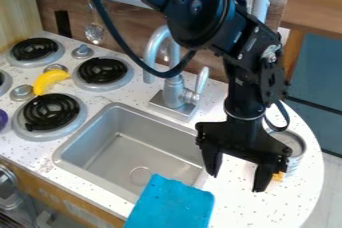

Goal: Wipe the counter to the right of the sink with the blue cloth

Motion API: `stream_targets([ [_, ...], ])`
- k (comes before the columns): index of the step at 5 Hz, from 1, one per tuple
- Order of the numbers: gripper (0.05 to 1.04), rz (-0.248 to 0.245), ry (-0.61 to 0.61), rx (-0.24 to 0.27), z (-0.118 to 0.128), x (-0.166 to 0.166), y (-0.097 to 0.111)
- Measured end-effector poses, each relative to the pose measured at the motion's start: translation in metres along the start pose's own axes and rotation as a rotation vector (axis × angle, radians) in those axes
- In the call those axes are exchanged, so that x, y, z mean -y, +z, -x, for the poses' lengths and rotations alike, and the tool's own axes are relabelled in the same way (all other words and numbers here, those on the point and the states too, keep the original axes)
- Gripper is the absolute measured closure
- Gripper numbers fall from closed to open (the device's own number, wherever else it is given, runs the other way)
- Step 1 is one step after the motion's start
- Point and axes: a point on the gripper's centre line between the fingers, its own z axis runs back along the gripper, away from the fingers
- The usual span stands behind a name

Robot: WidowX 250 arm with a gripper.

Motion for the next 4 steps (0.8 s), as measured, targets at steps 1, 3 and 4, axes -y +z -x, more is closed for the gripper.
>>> stream_targets([
  [1, 0.083, -0.016, 0.002, -0.030, 0.004, -0.002, -0.010],
  [3, 0.083, -0.117, 0.213, -0.065, 0.013, -0.074, -0.053],
  [4, 0.083, -0.120, 0.262, -0.067, 0.019, -0.098, -0.070],
])
